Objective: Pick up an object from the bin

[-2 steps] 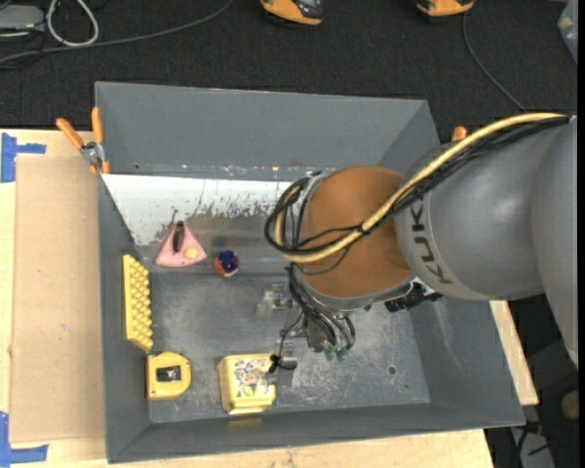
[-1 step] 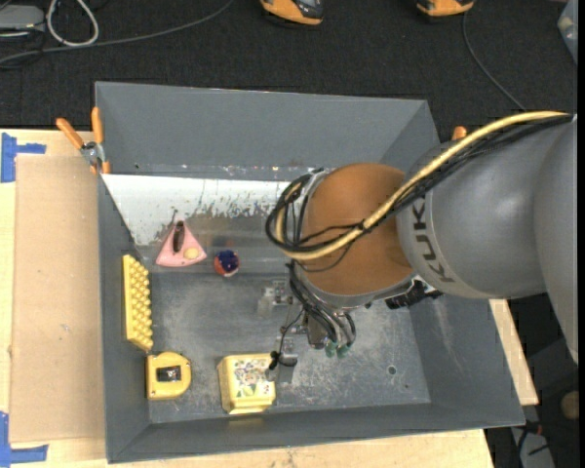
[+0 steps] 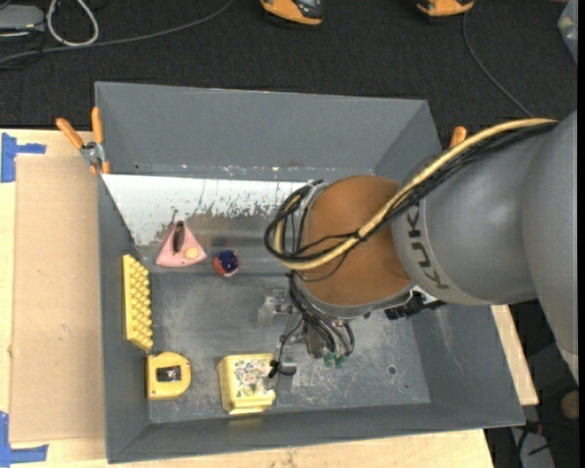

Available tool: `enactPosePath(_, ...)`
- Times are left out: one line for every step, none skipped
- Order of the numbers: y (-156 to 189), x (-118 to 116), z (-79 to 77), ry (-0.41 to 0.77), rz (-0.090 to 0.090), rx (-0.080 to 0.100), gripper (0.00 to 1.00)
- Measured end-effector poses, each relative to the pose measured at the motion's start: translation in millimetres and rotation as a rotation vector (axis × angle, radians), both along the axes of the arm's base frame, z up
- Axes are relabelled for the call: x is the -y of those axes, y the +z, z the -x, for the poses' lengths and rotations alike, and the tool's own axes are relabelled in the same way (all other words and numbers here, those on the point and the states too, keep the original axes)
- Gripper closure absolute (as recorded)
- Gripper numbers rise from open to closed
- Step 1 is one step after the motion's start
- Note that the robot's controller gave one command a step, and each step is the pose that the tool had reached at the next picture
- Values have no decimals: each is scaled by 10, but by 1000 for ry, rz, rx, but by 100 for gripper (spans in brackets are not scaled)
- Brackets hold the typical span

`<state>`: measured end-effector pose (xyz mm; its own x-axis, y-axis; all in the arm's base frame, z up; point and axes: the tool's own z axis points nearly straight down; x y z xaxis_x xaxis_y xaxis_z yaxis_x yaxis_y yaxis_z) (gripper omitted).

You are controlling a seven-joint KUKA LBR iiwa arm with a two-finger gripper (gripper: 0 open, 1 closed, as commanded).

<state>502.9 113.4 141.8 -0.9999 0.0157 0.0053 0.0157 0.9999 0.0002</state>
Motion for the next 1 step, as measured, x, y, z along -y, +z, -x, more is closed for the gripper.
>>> enactPosePath(-53,80,-15,-98,1,2,0)
